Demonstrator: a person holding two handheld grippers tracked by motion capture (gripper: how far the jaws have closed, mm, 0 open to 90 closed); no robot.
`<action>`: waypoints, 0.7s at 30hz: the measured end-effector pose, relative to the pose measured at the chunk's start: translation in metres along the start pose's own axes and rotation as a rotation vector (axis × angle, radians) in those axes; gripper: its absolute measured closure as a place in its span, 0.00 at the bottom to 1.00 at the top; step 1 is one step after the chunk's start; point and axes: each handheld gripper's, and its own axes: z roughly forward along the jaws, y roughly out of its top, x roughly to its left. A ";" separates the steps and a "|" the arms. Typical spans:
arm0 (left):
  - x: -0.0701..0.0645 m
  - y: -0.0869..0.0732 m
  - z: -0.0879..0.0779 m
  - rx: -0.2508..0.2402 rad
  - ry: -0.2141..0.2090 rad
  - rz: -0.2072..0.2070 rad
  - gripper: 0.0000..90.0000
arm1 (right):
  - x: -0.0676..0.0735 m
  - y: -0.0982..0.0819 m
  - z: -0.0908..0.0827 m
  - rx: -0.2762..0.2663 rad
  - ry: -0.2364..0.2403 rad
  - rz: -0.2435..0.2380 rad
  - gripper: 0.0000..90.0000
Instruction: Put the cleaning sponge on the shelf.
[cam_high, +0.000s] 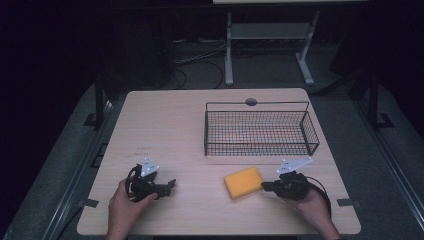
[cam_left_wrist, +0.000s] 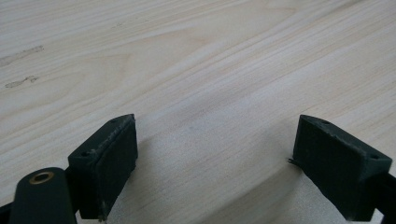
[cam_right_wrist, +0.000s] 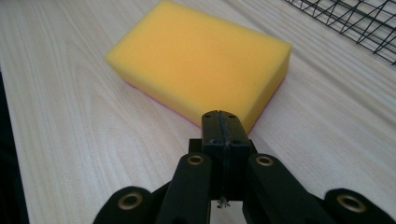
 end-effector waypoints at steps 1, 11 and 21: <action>0.000 0.000 0.000 0.000 0.000 0.000 0.15 | -0.001 0.001 0.000 0.000 -0.001 -0.001 1.00; 0.000 0.000 0.000 0.000 0.000 0.000 0.15 | -0.008 0.009 0.006 -0.001 -0.023 0.004 1.00; 0.000 0.000 0.000 0.003 -0.001 0.003 0.15 | -0.021 0.019 0.016 -0.004 -0.039 0.013 1.00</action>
